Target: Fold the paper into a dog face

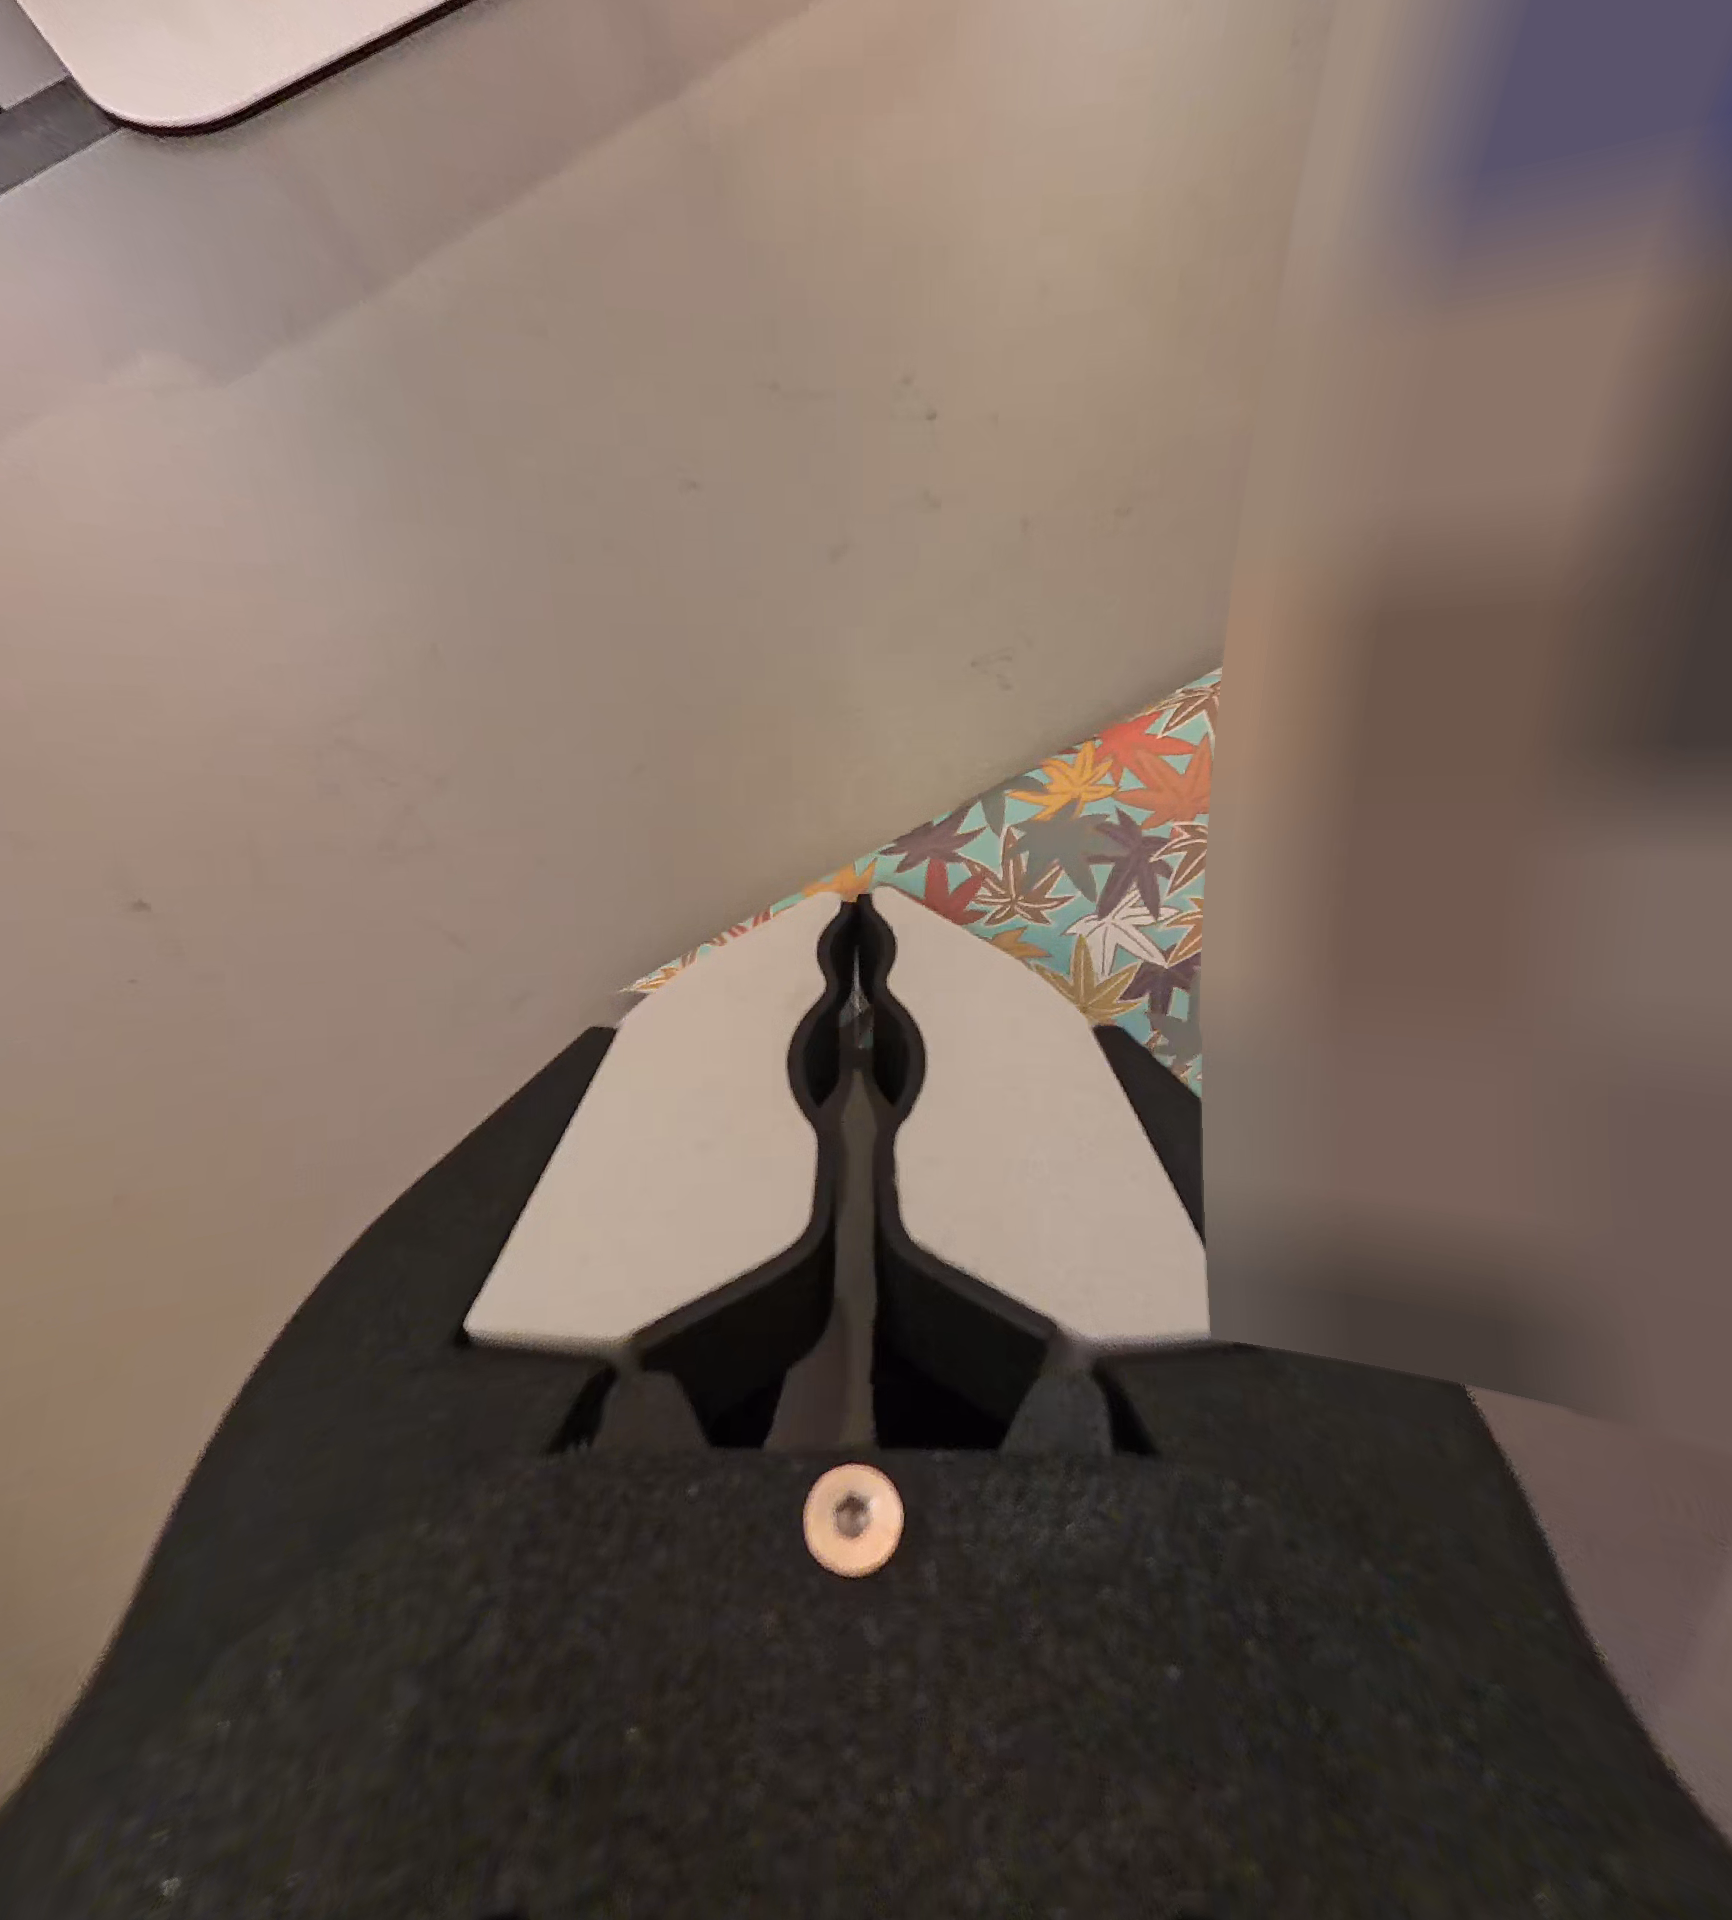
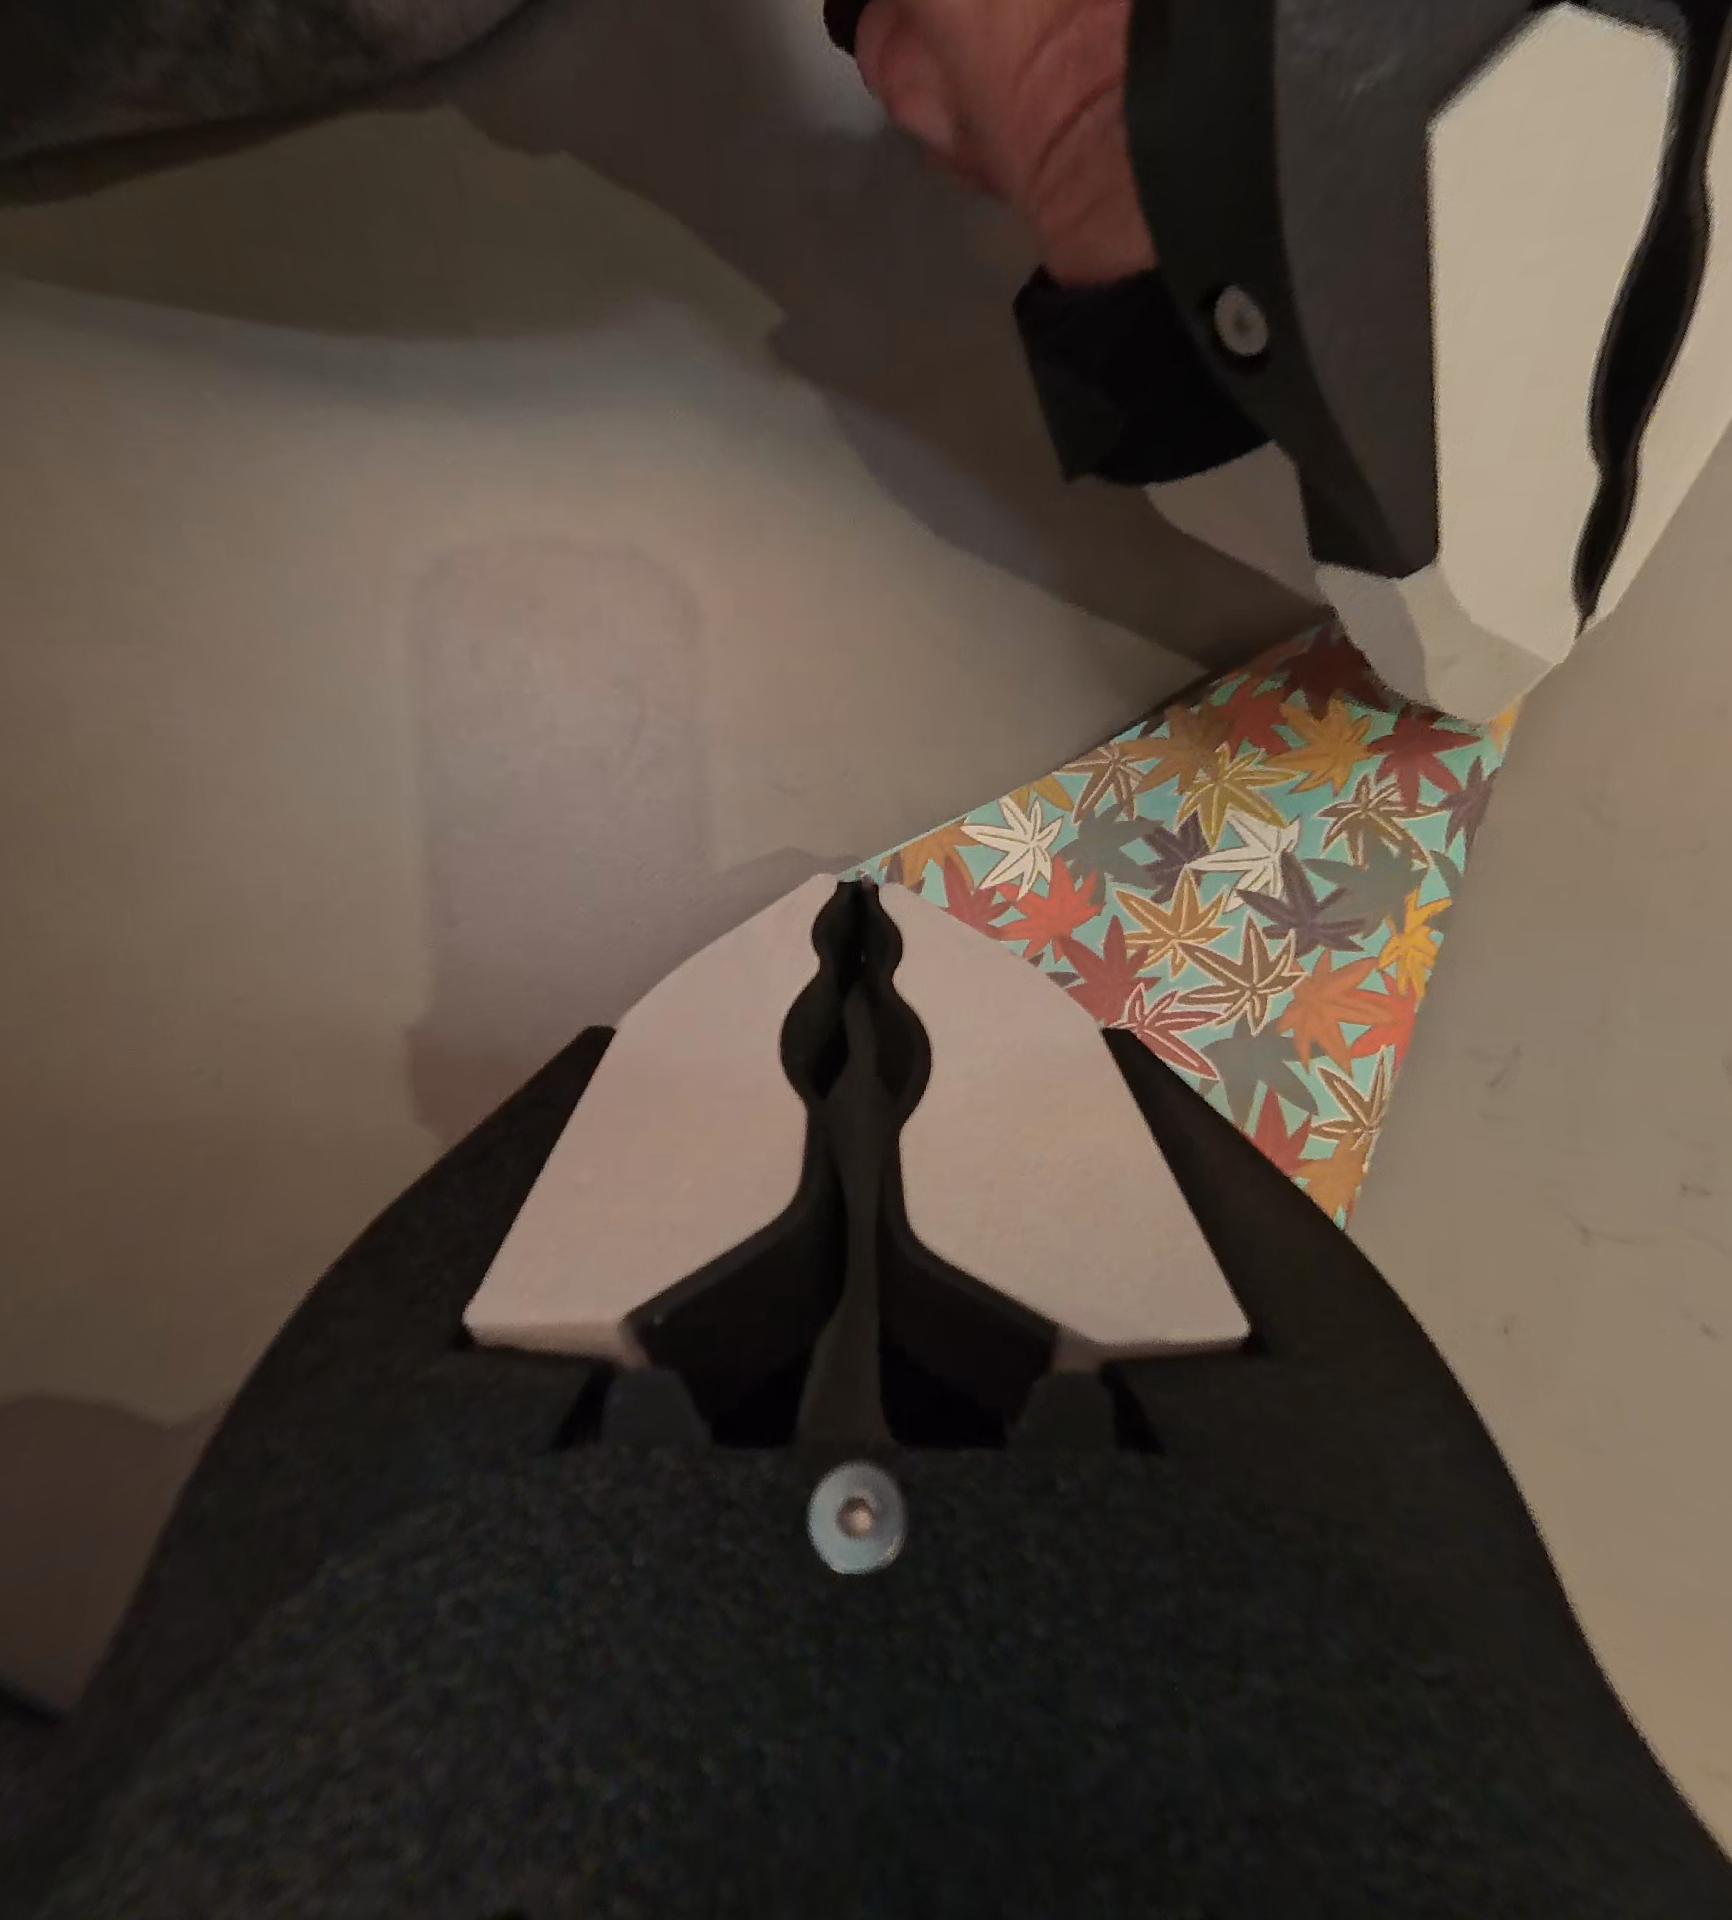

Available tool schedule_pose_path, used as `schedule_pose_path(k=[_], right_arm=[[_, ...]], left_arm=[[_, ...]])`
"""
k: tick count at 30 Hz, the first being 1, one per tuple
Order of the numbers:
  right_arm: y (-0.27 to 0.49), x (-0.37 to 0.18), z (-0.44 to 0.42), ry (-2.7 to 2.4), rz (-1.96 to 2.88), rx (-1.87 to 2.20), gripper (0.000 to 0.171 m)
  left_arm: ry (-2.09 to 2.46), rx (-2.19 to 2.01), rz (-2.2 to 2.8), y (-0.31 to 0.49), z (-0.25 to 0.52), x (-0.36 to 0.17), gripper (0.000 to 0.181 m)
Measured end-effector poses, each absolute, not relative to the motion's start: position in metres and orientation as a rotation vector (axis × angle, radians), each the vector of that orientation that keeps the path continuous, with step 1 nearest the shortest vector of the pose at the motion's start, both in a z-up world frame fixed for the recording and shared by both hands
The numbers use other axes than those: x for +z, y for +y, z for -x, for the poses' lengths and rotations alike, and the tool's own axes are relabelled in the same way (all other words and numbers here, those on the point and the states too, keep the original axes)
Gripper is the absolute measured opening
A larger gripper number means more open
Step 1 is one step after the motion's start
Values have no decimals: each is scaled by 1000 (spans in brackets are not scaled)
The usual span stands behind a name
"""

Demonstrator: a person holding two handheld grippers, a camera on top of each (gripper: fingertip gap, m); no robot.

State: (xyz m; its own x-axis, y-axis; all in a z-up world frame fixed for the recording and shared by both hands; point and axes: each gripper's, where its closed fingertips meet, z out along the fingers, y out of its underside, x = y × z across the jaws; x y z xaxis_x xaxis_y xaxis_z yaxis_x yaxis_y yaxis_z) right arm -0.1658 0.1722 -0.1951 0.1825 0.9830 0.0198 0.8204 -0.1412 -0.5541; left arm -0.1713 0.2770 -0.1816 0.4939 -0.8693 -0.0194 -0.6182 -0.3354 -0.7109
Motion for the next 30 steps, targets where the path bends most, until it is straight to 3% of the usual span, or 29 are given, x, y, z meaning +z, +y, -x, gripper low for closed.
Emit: schedule_pose_path(k=[30], right_arm=[[172,-195,166,-1663,2046,523,0]], left_arm=[[1308,-452,2046,285,173,-193,0]])
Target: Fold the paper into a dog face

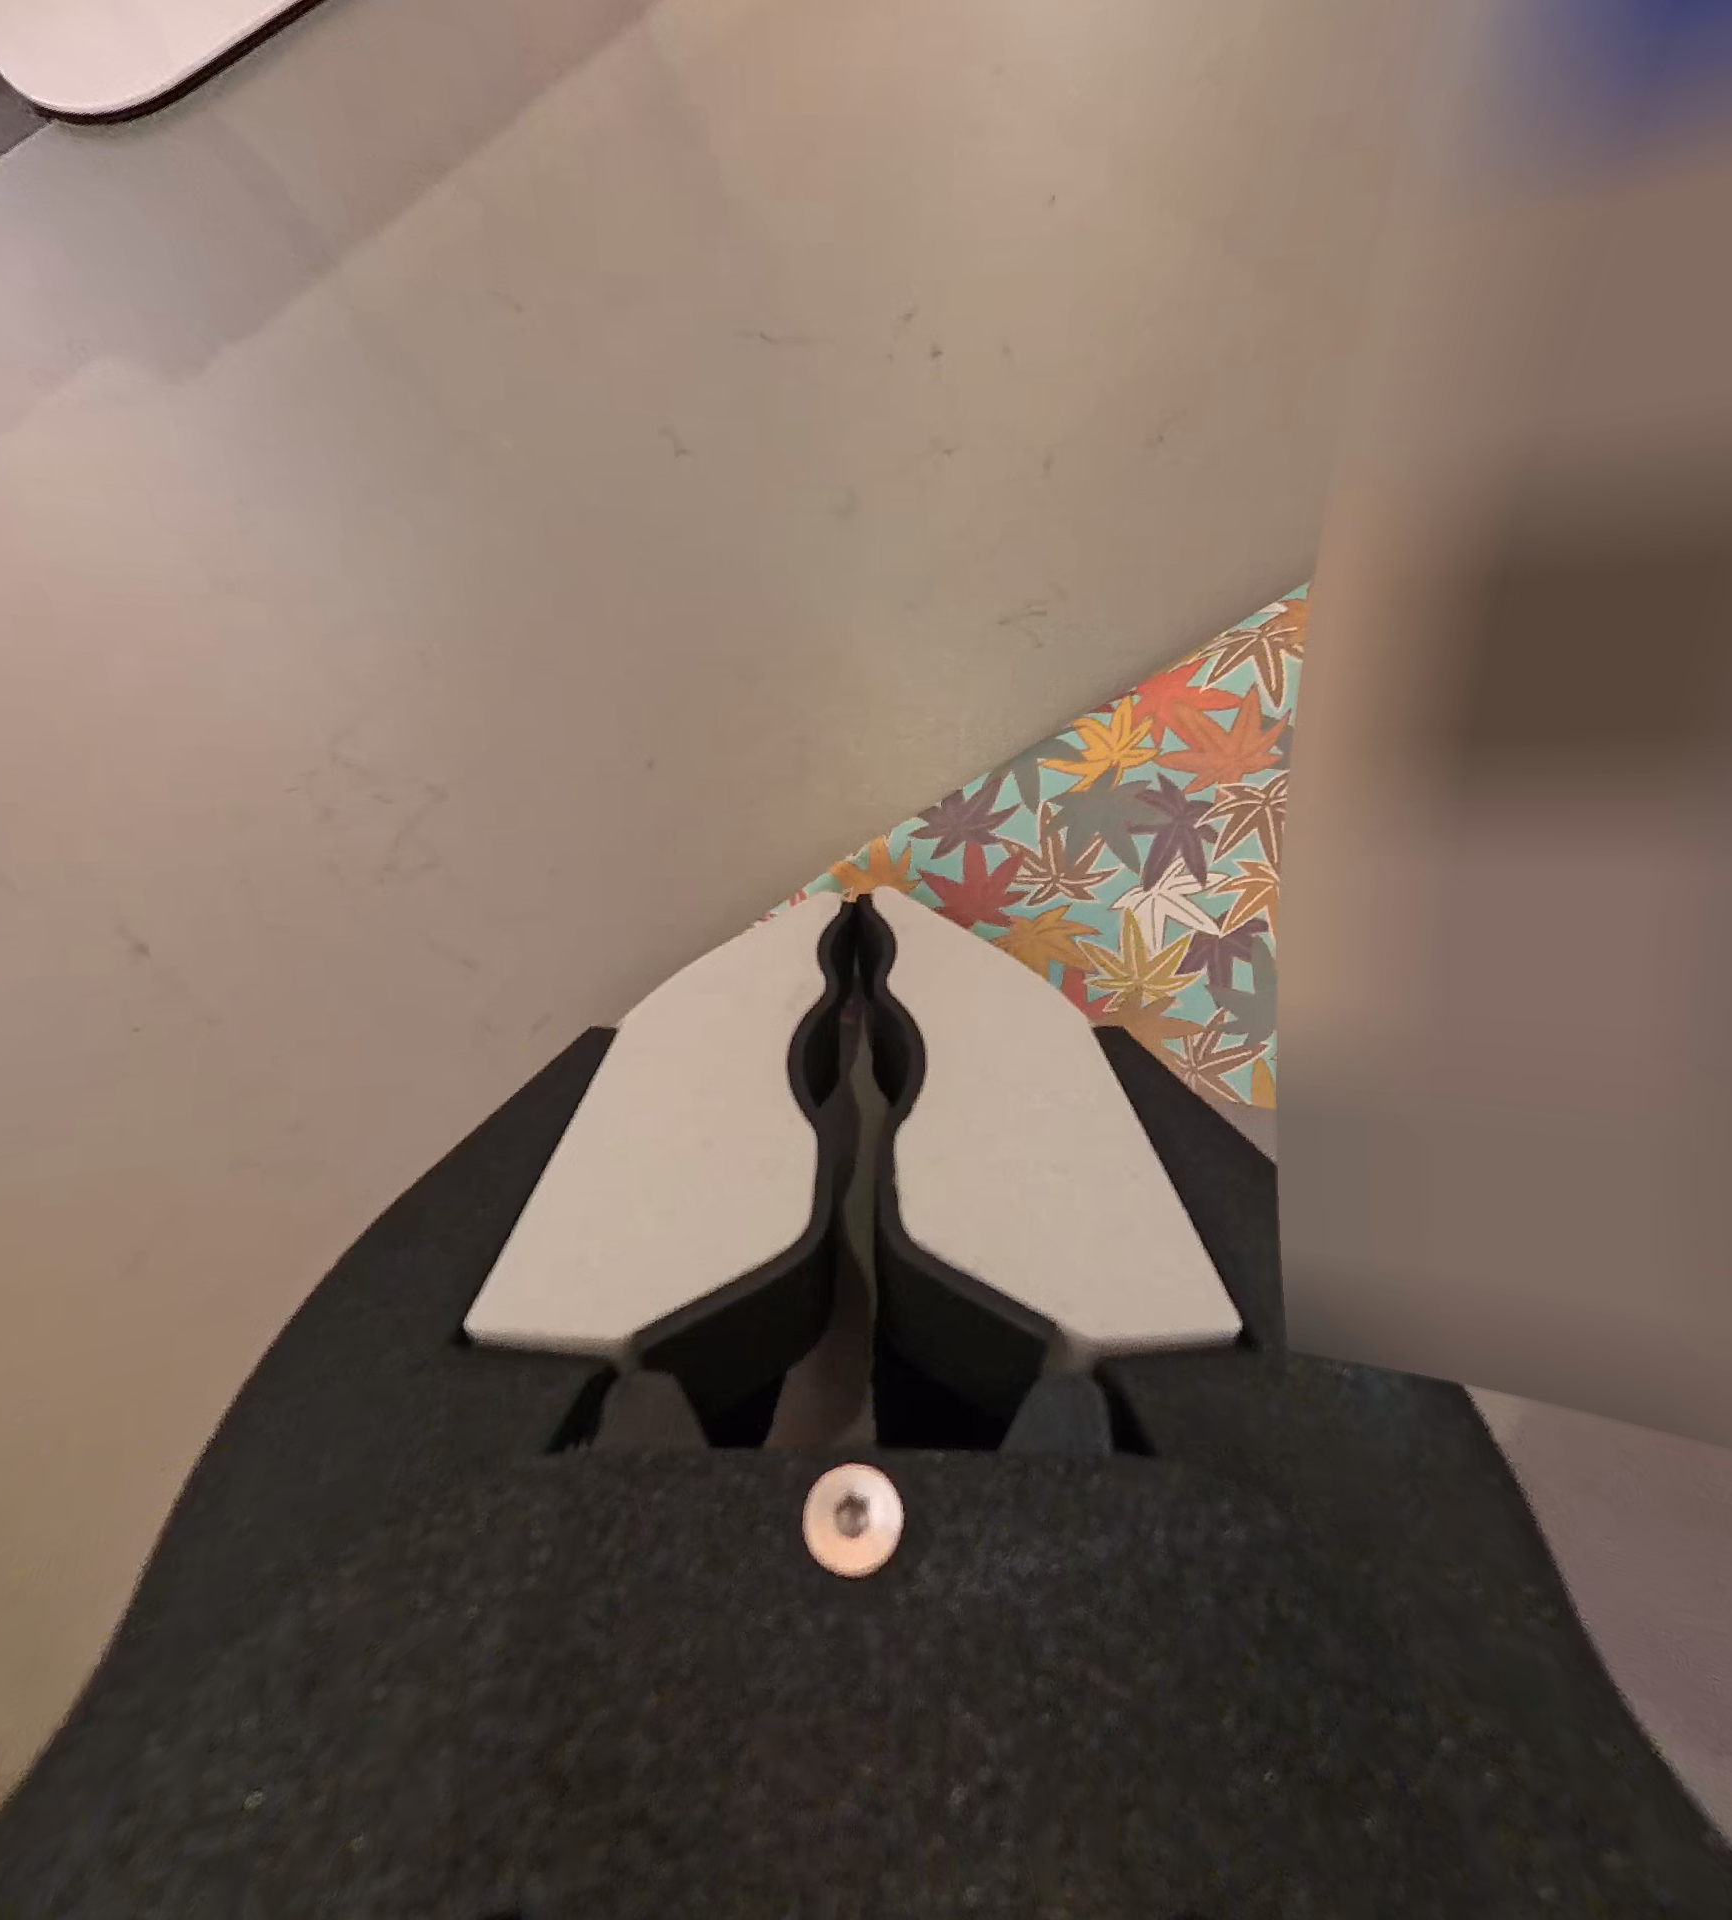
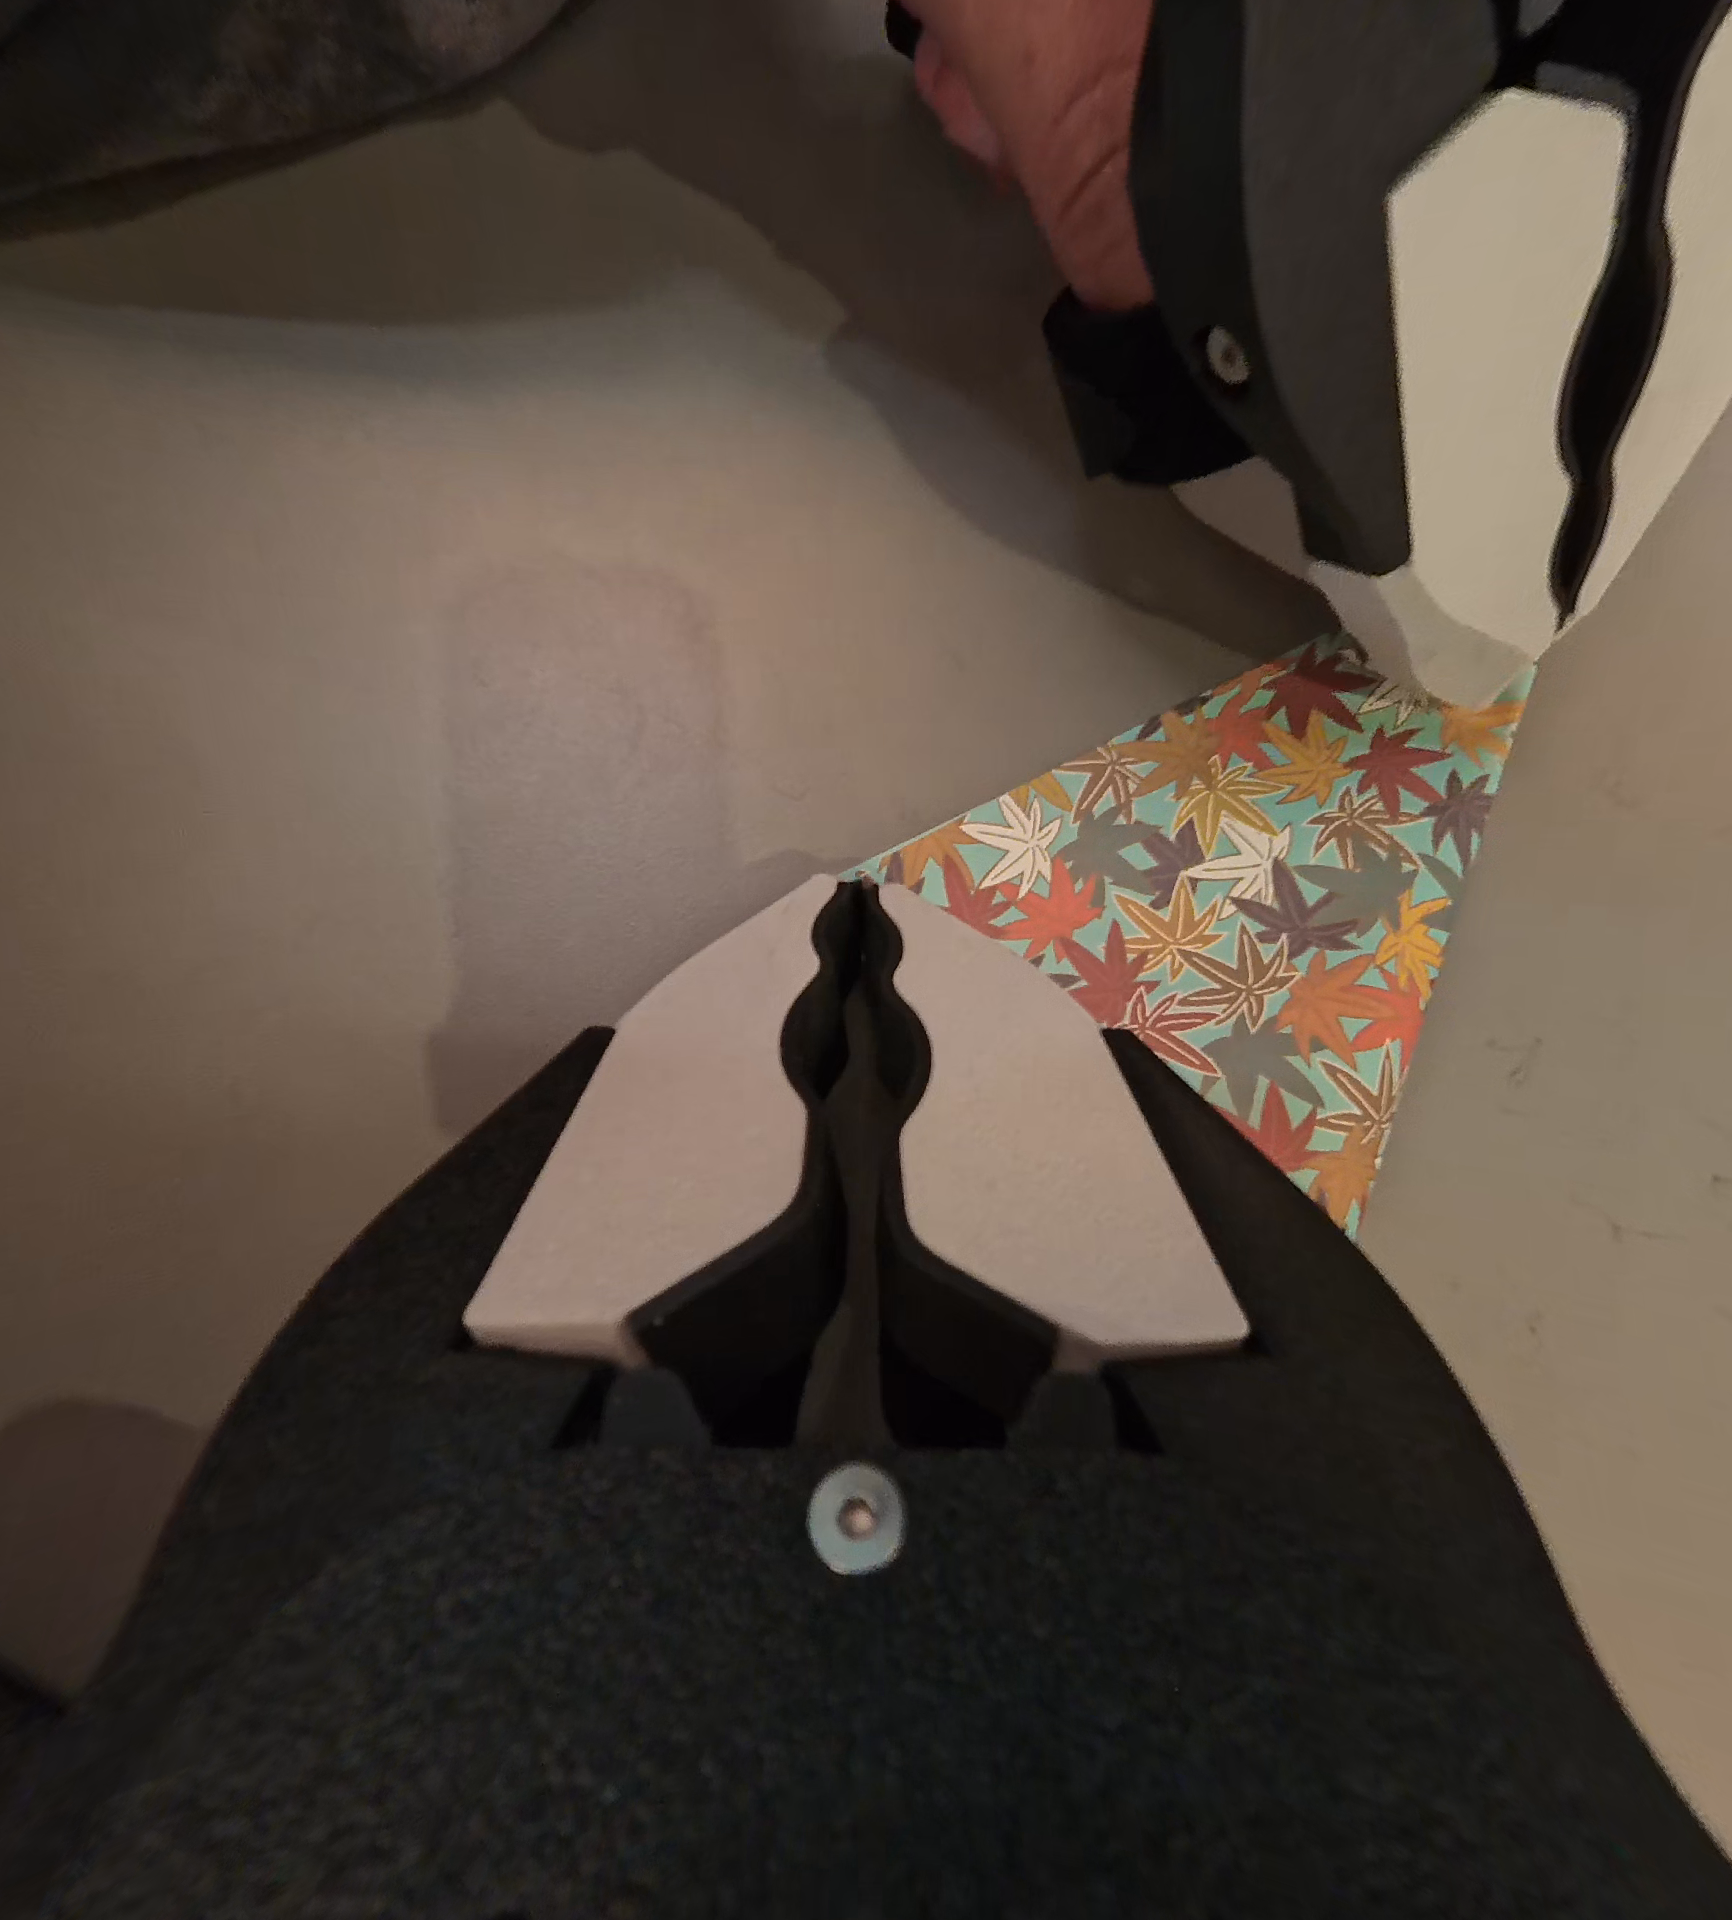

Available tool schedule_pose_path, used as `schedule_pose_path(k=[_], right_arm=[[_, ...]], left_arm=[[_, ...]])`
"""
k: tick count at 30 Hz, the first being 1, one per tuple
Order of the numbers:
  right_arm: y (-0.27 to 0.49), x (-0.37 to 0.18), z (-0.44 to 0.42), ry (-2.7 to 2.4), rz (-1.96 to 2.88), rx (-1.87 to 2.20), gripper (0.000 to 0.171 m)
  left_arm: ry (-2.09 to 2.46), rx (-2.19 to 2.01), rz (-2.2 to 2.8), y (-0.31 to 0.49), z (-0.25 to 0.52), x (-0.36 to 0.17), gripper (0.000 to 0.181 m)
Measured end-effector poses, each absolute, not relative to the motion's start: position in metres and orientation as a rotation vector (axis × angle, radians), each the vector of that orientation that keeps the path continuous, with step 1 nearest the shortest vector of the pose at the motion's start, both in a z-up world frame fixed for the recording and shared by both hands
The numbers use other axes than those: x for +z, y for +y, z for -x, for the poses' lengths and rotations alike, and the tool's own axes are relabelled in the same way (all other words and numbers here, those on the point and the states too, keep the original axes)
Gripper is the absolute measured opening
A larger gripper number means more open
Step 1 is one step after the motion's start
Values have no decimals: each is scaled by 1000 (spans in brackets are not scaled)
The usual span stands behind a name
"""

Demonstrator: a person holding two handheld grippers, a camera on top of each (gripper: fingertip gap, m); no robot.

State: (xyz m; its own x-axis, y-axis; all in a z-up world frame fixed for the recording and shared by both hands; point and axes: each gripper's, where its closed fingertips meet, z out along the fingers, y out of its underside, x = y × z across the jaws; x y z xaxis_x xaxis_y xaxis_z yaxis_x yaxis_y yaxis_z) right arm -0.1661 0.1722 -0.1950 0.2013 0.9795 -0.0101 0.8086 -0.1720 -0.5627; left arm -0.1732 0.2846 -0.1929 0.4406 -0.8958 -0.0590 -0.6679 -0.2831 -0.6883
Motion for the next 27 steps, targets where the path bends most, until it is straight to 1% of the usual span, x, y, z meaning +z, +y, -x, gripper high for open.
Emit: schedule_pose_path(k=[23,27], right_arm=[[171,-195,165,-1642,2061,541,0],[171,-195,165,-1642,2061,540,0]], left_arm=[[1217,-330,2099,318,202,-194,0],[1200,-319,2081,321,209,-186,0]])
